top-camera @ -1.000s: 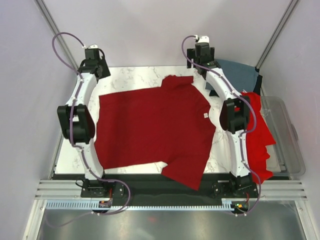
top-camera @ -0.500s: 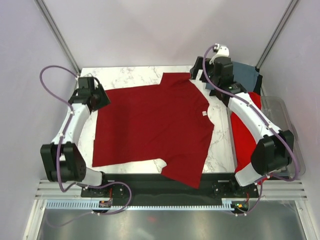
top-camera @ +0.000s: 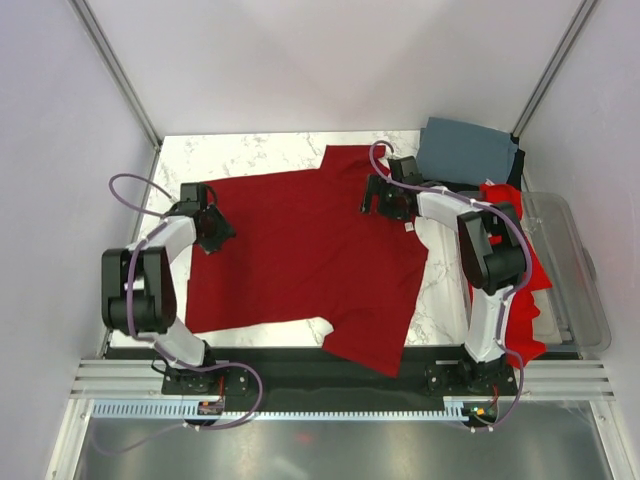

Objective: Fold and stack the t-shirts
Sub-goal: Fold the tshirt

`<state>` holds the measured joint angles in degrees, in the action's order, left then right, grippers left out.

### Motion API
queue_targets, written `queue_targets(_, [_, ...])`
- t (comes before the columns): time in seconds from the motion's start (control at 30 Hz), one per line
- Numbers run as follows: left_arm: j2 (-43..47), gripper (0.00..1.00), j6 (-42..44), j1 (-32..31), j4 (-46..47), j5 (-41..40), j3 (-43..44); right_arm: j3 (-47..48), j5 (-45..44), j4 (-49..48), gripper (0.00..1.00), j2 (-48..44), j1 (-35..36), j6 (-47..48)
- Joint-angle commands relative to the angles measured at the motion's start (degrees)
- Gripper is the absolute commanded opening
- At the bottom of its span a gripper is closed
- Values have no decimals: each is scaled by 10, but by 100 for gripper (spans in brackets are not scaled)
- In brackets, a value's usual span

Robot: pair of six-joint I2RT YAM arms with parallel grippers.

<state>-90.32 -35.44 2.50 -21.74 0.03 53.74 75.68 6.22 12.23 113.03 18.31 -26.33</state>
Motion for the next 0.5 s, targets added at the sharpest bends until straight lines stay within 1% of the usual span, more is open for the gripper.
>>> queue_targets(0.0, [-67, 55, -42, 1, 48, -18, 48, 53, 5, -10, 98, 31, -17, -13])
queue_targets(0.07, [-122, 54, -43, 1, 49, -20, 87, 81, 14, -7, 98, 68, -28, -14])
queue_targets(0.13, [-159, 54, -43, 1, 45, -20, 117, 104, 19, 1, 98, 104, -37, -16])
queue_targets(0.17, [-194, 53, -42, 1, 43, -18, 133, 126, 26, 4, 98, 115, -46, -17])
queue_targets(0.23, [-226, 53, -40, 2, 33, -6, 185, 153, 27, 12, 98, 147, -54, -22])
queue_targets(0.27, [-258, 54, -36, 2, 28, -3, 203, 181, 36, 16, 98, 156, -62, -25])
queue_targets(0.3, [-273, 54, -34, 2, 23, -3, 242, 197, 41, 20, 98, 167, -64, -27])
queue_targets(0.33, [-290, 54, -31, 2, 17, -3, 261, 212, 42, 24, 98, 187, -66, -30])
queue_targets(0.37, [-305, 54, -26, 2, -2, -3, 303, 249, 50, 38, 98, 196, -68, -31])
queue_targets(0.4, [-331, 54, -22, 3, -15, -3, 325, 269, 54, 46, 98, 205, -67, -30])
queue_targets(0.47, [-340, 53, -16, 2, -41, -3, 361, 314, 69, 61, 98, 223, -66, -26])
